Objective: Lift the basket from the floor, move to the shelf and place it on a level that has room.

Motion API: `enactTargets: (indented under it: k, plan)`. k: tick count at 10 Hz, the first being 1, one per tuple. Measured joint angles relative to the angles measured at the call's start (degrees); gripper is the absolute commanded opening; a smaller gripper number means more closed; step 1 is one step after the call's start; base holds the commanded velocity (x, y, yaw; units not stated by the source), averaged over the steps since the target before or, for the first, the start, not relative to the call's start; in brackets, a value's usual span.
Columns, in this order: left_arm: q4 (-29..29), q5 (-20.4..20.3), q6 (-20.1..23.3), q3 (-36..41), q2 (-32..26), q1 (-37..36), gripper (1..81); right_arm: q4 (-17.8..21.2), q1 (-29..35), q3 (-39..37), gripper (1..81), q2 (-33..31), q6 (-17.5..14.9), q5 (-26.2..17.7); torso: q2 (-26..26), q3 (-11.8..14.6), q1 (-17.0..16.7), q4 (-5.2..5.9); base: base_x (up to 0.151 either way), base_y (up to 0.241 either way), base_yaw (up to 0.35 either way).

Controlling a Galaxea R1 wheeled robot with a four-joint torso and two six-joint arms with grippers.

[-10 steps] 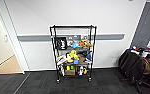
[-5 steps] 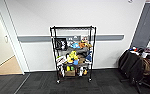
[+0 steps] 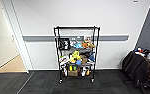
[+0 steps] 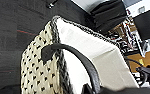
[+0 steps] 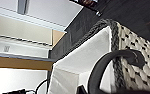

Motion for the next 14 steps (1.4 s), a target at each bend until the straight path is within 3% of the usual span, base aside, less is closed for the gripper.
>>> enactTargets:
  k: [6,14]
  plan:
    - [1.3,0.3,0.0,-1.3,1.8,0.0,1.0,0.0,-0.7,0.0,1.0,-0.2,0.0,1.7,0.0,0.0,0.0,-0.02,0.0,0.0,0.0]
    - [1.8,0.5,0.0,-1.4,2.0,0.0,1.0,0.0,-1.3,-0.7,1.0,0.3,-0.1,1.8,-0.1,0.0,-0.1,-0.02,0.08,0.0,0.0]
